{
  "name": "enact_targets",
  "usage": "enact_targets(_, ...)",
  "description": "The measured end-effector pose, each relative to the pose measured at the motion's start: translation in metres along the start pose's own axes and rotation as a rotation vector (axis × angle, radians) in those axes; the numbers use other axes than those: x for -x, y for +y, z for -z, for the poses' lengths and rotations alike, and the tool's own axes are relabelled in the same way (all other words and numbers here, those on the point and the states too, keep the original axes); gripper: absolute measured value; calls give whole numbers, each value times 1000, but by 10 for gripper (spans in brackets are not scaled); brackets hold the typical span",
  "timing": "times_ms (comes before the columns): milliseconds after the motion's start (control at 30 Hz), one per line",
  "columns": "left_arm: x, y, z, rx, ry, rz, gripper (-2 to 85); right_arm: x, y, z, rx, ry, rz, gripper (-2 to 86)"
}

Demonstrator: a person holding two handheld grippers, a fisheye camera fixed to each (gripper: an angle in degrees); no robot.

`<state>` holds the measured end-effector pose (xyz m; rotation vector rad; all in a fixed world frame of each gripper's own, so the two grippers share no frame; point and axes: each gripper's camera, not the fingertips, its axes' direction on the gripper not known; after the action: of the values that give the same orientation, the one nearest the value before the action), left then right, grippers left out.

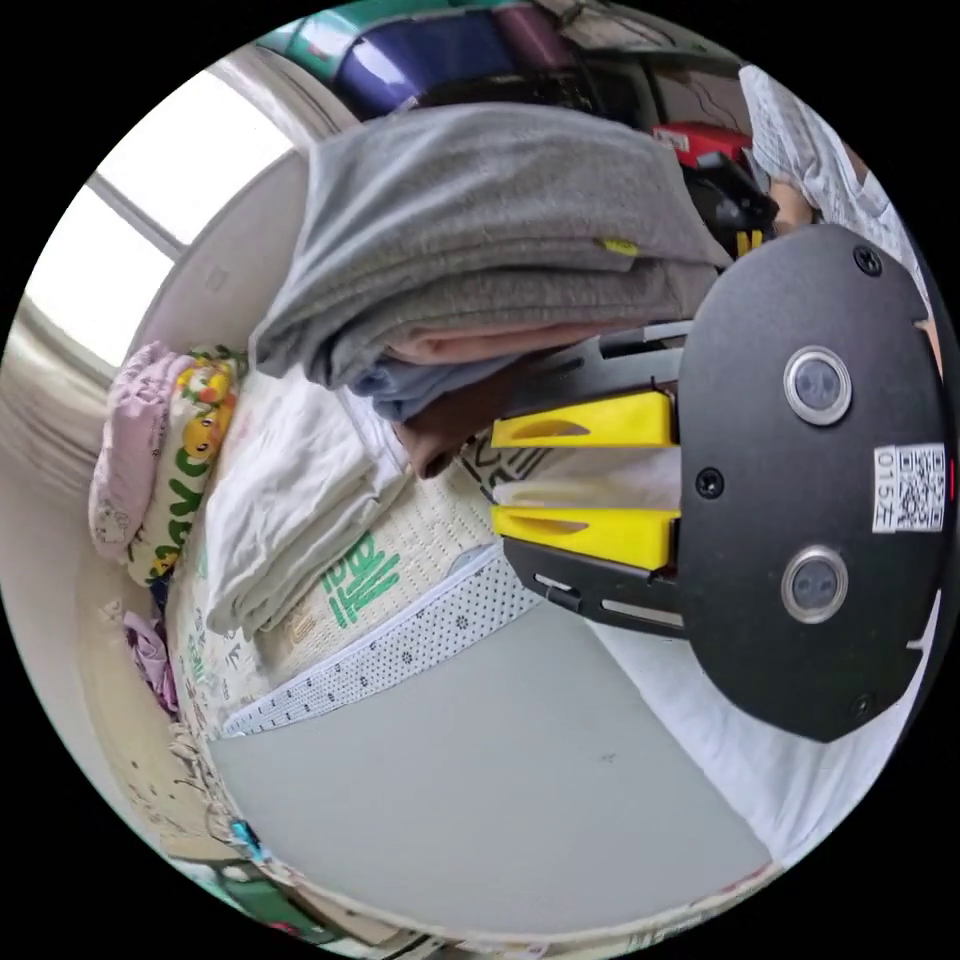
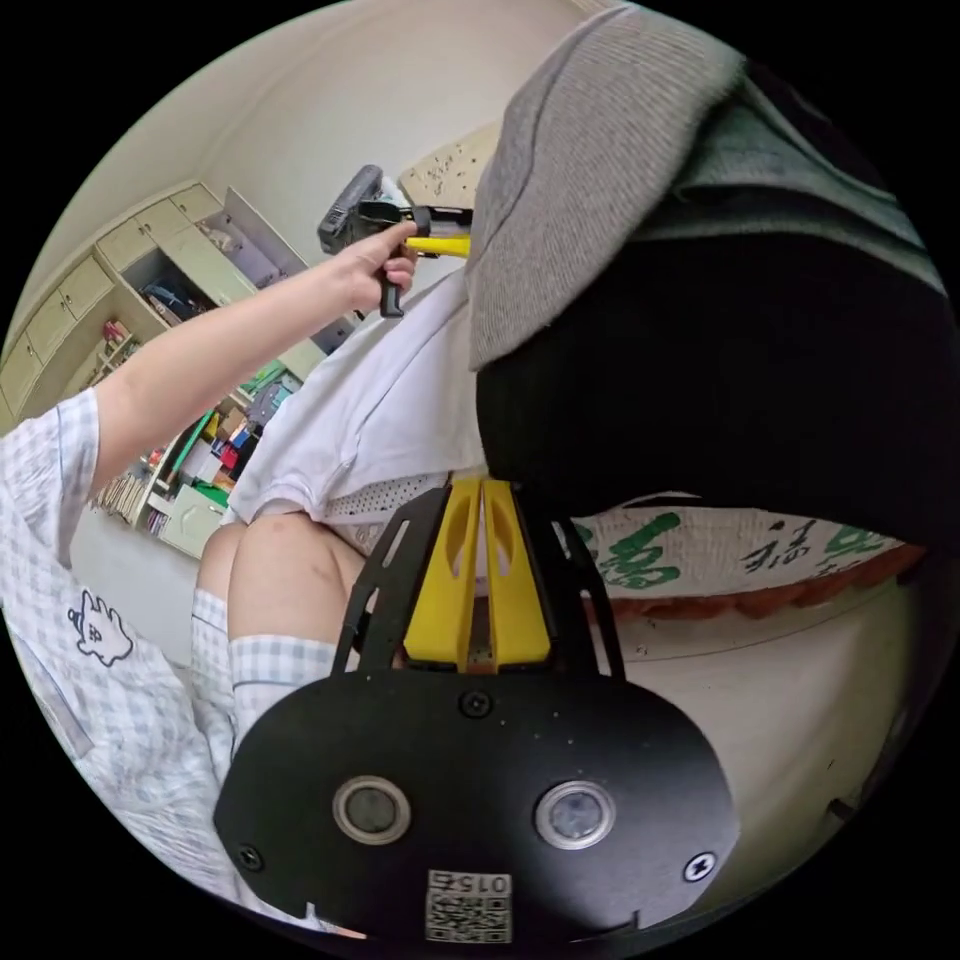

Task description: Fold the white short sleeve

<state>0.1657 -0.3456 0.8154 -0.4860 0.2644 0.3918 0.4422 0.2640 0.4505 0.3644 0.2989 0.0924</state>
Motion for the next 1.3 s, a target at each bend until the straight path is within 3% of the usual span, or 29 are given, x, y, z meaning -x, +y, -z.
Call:
enact_targets(67,19,36,18,-144,167,13,99,9,8,-1,3,39,55,0)
enact_targets(133,28,75,42,-255,210,-37,103,17,15,-1,-4,65,102,2)
enact_targets(300,68,231,121,-603,55,-57,95,55,22,-8,-47,71,248,3)
enact_targets(400,112,341,153,-751,-41,115,87,102,14,-28,-88,69,406,4)
enact_targets(500,148,450,160,-860,-61,429,71,159,-6,-62,-82,41,540,9)
enact_targets(567,155,515,153,-943,-181,630,84,209,-31,-92,-68,-29,642,20)
enact_targets(633,158,544,142,-949,-199,737,115,250,-51,-114,-60,-87,736,37)
enact_targets(833,150,572,99,-911,-329,722,136,385,-130,-223,122,-182,930,66)
enact_targets(1000,184,567,66,-704,-254,680,174,465,-166,-338,350,-156,990,100)
enact_targets(1067,192,571,52,-667,-279,662,168,489,-180,-395,467,-121,951,107)
enact_targets(1300,219,596,35,-696,-177,629,113,528,-178,-502,572,139,962,130)
